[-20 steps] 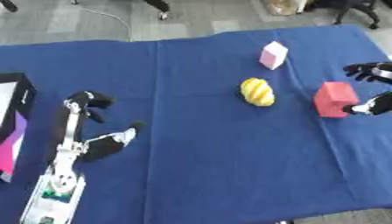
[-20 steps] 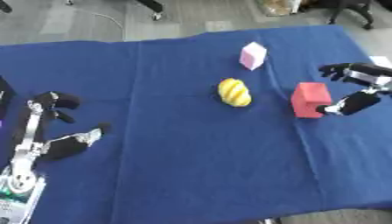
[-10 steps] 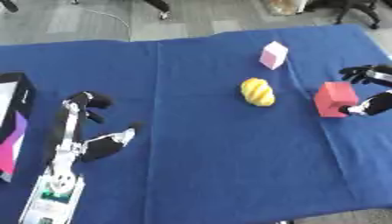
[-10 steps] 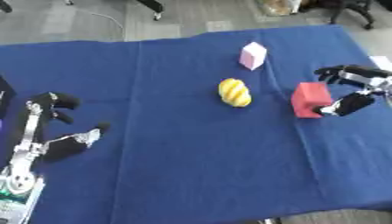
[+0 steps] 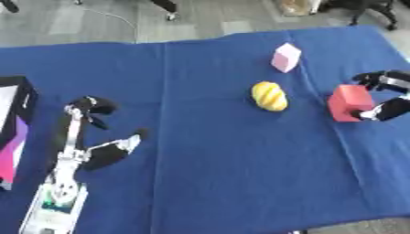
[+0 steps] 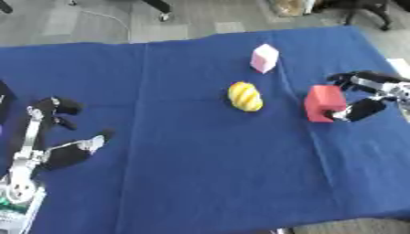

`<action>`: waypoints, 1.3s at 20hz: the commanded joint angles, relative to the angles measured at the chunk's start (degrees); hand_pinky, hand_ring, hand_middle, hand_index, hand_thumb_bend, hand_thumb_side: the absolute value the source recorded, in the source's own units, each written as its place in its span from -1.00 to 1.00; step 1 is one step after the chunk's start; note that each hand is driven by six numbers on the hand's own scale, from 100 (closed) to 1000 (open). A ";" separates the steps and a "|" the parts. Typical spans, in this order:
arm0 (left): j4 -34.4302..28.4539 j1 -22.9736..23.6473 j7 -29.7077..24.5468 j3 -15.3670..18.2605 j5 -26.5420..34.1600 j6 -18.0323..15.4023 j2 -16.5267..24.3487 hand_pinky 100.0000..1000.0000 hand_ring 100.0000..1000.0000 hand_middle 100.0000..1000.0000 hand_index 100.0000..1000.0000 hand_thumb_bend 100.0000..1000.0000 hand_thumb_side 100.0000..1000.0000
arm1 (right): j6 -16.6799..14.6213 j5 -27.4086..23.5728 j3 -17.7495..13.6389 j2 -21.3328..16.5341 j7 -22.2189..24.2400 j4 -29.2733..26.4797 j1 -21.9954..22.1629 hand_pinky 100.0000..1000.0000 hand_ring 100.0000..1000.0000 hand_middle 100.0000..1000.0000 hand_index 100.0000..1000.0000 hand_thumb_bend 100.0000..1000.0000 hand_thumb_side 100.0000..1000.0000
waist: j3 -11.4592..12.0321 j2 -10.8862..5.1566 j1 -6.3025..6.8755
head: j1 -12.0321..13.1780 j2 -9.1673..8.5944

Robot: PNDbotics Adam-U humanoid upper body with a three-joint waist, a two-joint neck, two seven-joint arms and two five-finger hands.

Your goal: Pick up the objects with one hand, pass them to the other hand, and then place them into the box on the other side of the table.

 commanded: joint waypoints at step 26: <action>0.37 -0.46 0.07 0.46 0.22 -0.14 -0.26 -0.13 0.18 -0.03 0.10 0.27 -1.00 | 2.43 -10.68 -2.83 1.05 -17.90 -17.52 5.10 0.47 0.35 -0.12 -0.30 -1.00 -0.48 | 0.09 -1.89 0.09 | 0.00 -0.12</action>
